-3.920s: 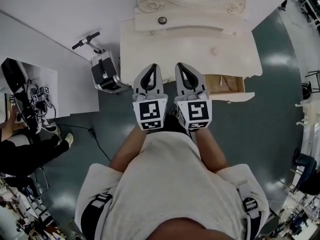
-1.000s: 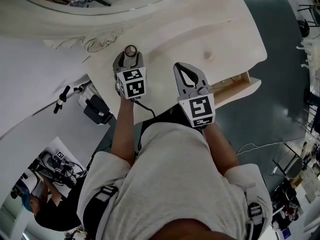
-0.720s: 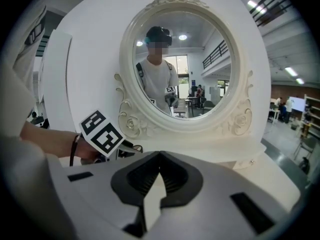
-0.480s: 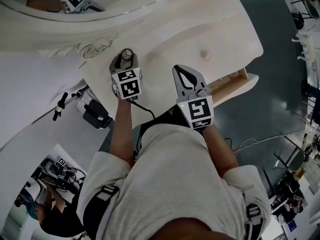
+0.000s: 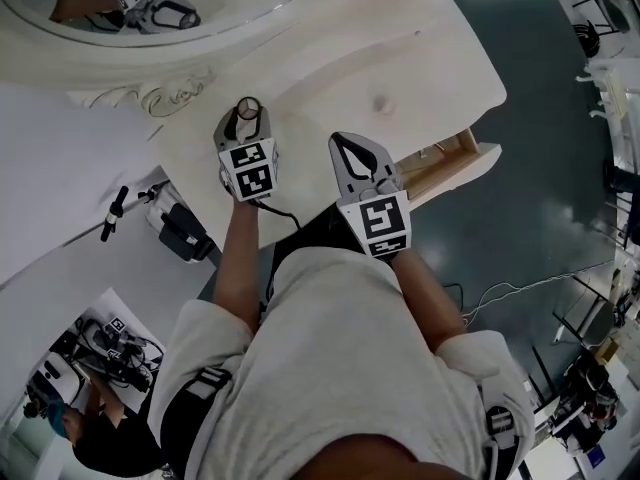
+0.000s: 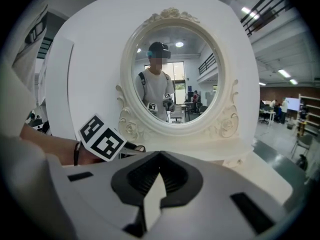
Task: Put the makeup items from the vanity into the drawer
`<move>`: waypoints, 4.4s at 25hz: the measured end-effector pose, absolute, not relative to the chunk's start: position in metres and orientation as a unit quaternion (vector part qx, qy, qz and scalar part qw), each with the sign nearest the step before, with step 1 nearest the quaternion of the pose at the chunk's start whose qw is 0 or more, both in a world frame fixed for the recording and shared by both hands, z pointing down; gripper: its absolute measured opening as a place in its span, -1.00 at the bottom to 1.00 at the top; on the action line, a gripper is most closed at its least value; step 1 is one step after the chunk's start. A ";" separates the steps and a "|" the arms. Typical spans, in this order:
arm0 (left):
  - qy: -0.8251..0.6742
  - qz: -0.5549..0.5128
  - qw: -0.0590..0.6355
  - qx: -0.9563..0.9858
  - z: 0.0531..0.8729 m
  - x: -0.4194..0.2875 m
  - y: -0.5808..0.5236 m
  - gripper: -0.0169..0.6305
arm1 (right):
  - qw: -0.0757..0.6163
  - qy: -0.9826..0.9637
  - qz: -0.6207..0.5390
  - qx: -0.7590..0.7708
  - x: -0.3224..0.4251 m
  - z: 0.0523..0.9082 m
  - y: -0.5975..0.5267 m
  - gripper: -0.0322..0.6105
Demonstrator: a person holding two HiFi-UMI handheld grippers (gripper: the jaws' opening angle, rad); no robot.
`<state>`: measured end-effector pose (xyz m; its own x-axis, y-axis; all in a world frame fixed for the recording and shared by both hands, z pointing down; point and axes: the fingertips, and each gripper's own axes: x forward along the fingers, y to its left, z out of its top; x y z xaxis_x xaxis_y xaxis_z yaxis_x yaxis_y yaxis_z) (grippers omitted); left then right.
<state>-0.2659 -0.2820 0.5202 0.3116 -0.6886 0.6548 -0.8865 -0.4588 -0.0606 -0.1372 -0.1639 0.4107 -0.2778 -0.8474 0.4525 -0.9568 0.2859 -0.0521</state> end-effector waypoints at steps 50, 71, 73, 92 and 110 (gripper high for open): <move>-0.192 0.336 0.053 0.921 0.493 0.033 -0.073 -0.29 | 0.109 -0.613 0.192 0.758 0.062 0.409 0.034 -0.85; -0.207 0.370 0.086 0.902 0.566 0.039 0.033 -0.29 | 0.128 -0.633 0.215 0.732 0.092 0.476 0.115 -0.86; -0.198 0.376 0.088 0.901 0.573 0.039 0.035 -0.29 | 0.128 -0.628 0.218 0.736 0.093 0.480 0.114 -0.86; -0.159 0.409 0.101 0.893 0.663 0.054 0.038 -0.29 | 0.131 -0.612 0.267 0.733 0.103 0.558 0.106 -0.86; -0.091 0.475 0.098 0.870 0.729 0.083 0.034 -0.29 | 0.139 -0.592 0.300 0.735 0.127 0.581 0.101 -0.86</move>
<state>0.0834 0.0345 0.7292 0.5322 -0.0645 0.8441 -0.2505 -0.9645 0.0842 0.1273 0.1014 0.5805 0.1191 -0.7865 0.6060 -0.9534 -0.2611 -0.1515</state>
